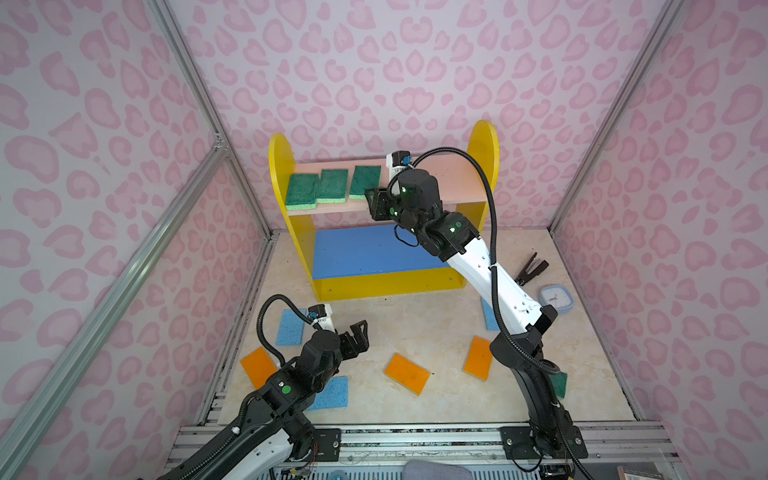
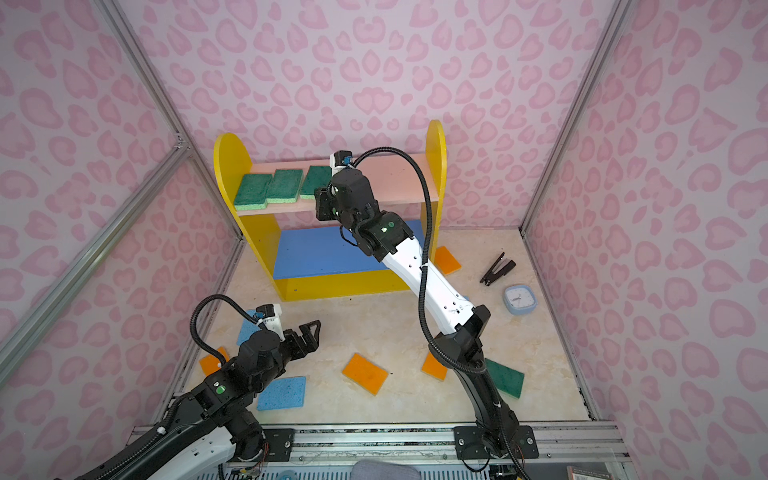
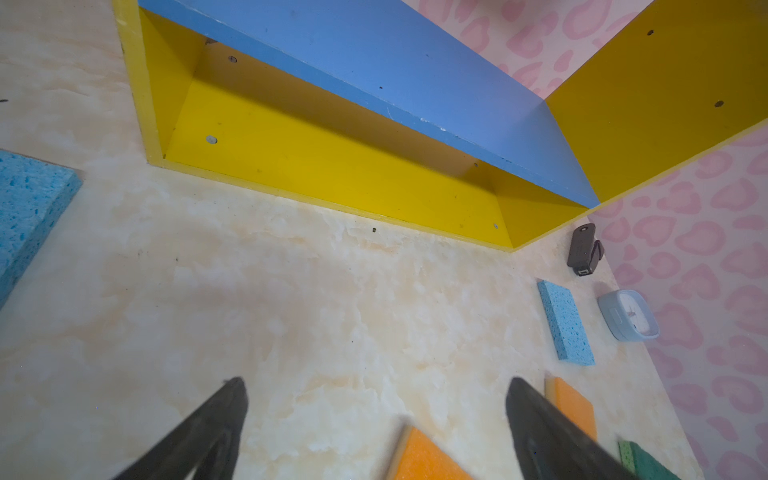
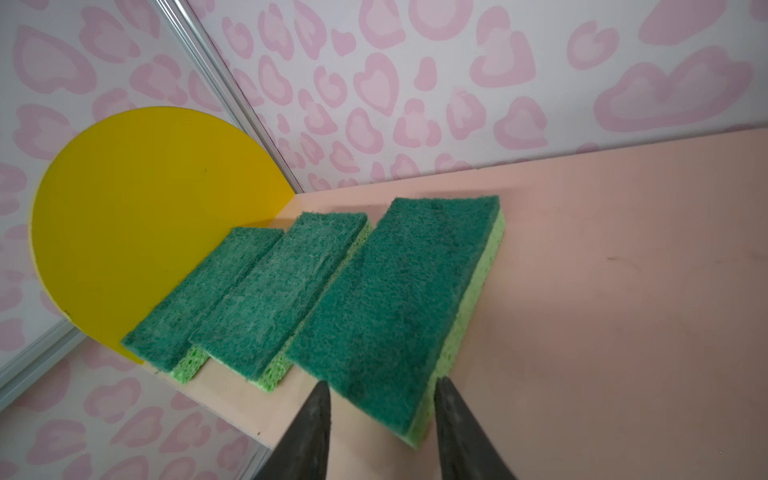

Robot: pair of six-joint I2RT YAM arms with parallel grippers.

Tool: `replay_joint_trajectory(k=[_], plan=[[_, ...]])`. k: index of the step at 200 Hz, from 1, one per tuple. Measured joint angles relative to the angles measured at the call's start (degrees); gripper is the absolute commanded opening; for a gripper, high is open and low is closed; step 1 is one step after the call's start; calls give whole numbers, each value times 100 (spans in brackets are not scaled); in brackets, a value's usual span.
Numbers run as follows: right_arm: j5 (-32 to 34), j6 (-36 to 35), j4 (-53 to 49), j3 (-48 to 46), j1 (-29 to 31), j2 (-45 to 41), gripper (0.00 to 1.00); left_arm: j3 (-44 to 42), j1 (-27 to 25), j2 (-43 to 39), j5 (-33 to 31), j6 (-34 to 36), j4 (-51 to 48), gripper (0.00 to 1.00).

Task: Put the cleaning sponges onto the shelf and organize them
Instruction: 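Open the right gripper and push the sponge against the others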

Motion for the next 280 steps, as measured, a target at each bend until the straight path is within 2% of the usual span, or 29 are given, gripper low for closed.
replay_joint_trajectory(k=[27, 45, 121, 147, 170, 181, 236, 280], plan=[[168, -144, 55, 24, 35, 52, 36, -24, 0, -50, 2, 0, -28, 98], [267, -258, 85, 26, 35, 79, 27, -37, 0, -79, 2, -2, -74, 98], [509, -435, 94, 26, 61, 98, 11, -55, 9, -286, -2, -22, -155, 98], [509, -433, 85, 24, 55, 98, 9, -55, 13, -317, -13, -24, -227, 98], [459, -431, 79, 24, 24, 90, 10, -55, 15, -348, -15, -24, -293, 98], [404, -431, 79, 17, 15, 79, 16, -55, 15, -354, -15, -24, -321, 98], [138, -431, 221, -151, 13, -9, 31, -50, 15, -358, -15, -26, -343, 98], [-162, -433, 345, -190, 2, -4, 31, -44, 15, -442, -46, -24, -411, 98]])
